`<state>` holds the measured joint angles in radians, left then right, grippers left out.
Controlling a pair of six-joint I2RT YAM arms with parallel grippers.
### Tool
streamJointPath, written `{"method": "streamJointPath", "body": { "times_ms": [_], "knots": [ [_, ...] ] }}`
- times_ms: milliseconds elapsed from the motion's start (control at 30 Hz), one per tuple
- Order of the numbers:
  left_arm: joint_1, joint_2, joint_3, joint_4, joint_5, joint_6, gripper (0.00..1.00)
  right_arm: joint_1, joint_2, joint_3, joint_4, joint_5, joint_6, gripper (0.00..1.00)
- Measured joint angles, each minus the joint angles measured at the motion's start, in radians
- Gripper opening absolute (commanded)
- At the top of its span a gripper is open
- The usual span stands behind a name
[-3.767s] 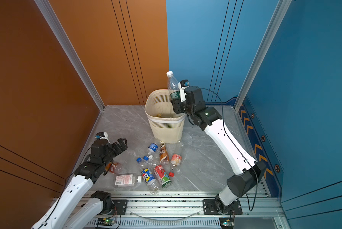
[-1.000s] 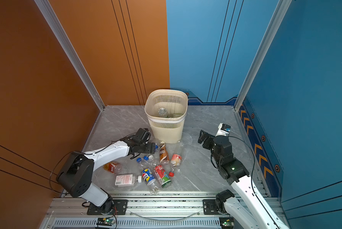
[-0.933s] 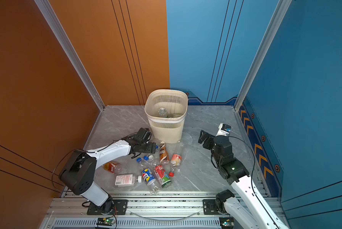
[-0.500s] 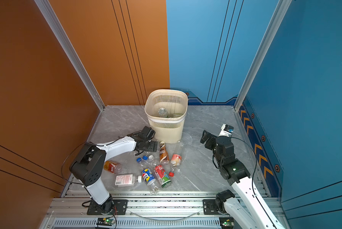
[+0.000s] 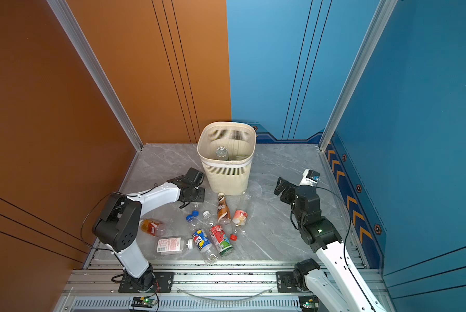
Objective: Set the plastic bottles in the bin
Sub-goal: 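Reach the left gripper to the blue-label bottle and close on it, then lift the blue-label bottle with the left gripper over the wastebasket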
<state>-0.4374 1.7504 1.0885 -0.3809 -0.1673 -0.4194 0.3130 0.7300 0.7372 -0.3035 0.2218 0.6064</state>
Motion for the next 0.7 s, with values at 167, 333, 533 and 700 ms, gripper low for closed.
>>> {"method": "streamJointPath", "body": {
  "times_ms": [167,333,533,700],
  "knots": [
    [0.085,-0.137,-0.022,0.006,0.048,-0.026,0.54,-0.001,0.000,0.000,0.000,-0.008,0.001,1.00],
    [0.166,-0.402,-0.029,0.069,0.081,-0.041,0.52,-0.006,0.000,-0.001,0.000,-0.008,0.005,1.00],
    [0.168,-0.589,0.018,0.111,0.082,-0.021,0.50,-0.006,0.000,-0.012,0.000,-0.010,0.014,1.00],
    [0.161,-0.614,0.084,0.154,0.100,-0.002,0.49,-0.006,0.000,-0.013,0.000,-0.011,0.022,1.00]
  ]
}}
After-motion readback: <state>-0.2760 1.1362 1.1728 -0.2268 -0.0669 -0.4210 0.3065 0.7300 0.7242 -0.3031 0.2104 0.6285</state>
